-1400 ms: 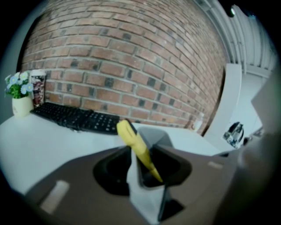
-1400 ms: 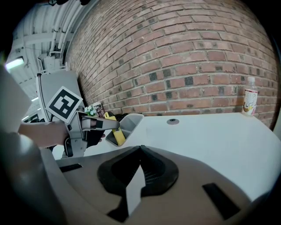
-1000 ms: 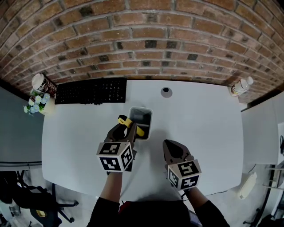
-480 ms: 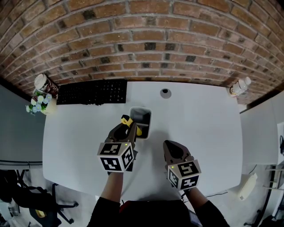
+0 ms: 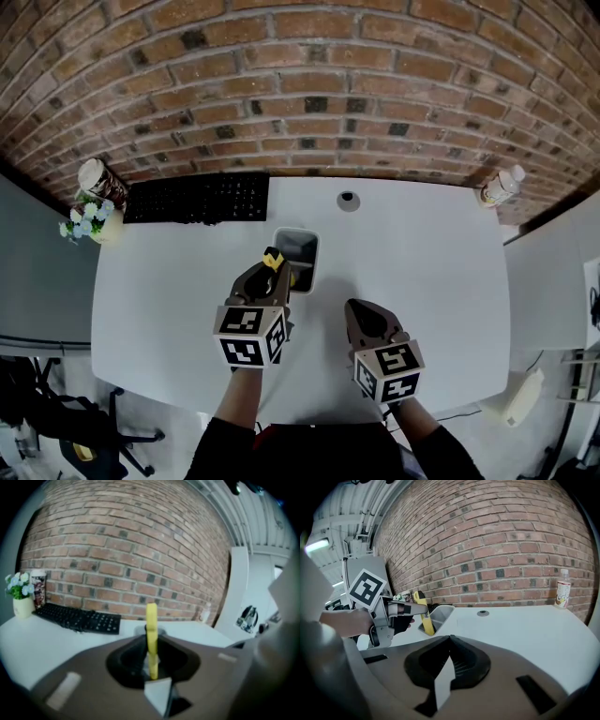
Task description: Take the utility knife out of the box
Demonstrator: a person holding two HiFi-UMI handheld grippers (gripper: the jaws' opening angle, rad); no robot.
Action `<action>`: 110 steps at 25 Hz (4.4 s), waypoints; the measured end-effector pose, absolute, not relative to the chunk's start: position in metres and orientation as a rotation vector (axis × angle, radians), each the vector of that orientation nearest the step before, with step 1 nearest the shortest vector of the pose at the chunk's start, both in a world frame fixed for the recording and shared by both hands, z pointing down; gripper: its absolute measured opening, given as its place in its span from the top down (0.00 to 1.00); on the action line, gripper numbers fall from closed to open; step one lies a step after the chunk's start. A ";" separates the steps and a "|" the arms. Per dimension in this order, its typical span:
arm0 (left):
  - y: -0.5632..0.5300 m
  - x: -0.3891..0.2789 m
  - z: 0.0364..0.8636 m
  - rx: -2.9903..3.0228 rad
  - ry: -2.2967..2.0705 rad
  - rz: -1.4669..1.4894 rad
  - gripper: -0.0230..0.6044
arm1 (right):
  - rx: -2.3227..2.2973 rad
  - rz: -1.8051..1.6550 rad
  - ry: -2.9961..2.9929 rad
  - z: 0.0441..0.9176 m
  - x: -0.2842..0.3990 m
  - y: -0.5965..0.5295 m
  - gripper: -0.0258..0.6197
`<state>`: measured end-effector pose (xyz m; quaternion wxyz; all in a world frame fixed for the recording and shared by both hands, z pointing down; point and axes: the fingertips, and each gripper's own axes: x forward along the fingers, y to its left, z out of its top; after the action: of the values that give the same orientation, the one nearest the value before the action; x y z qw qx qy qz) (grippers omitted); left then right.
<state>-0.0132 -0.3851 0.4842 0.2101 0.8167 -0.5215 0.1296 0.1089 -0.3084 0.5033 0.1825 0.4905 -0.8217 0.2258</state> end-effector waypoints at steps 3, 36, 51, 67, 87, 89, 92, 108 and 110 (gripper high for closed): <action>-0.383 -0.011 0.479 2.303 -1.463 0.360 0.85 | 1.381 0.631 -2.325 0.502 0.108 -0.306 0.95; -0.345 -0.068 0.407 2.293 -1.717 0.216 0.85 | 1.287 0.516 -2.463 0.465 0.074 -0.306 0.95; -0.295 -0.135 0.397 2.197 -1.857 0.209 0.85 | 1.143 0.453 -2.556 0.447 0.010 -0.287 0.95; -0.225 -0.205 0.394 2.099 -1.956 0.197 0.85 | 1.018 0.390 -2.610 0.433 -0.058 -0.240 0.95; -0.133 -0.257 0.410 2.015 -1.996 0.207 0.85 | 0.954 0.331 -2.636 0.430 -0.111 -0.170 0.95; -0.122 -0.262 0.412 2.005 -2.000 0.212 0.85 | 0.950 0.330 -2.637 0.429 -0.116 -0.162 0.95; -0.106 -0.269 0.416 1.989 -2.003 0.211 0.85 | 0.938 0.326 -2.640 0.430 -0.123 -0.150 0.95; -0.048 -0.279 0.435 1.955 -1.978 0.236 0.85 | 0.884 0.307 -2.654 0.432 -0.144 -0.100 0.95; -0.043 -0.279 0.436 1.959 -1.974 0.240 0.85 | 0.885 0.307 -2.654 0.432 -0.145 -0.095 0.95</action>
<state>-0.2786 -0.0433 0.4357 0.1741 0.6911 -0.6964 0.0846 -0.1447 -0.0952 0.4320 0.1628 0.3103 -0.9304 0.1076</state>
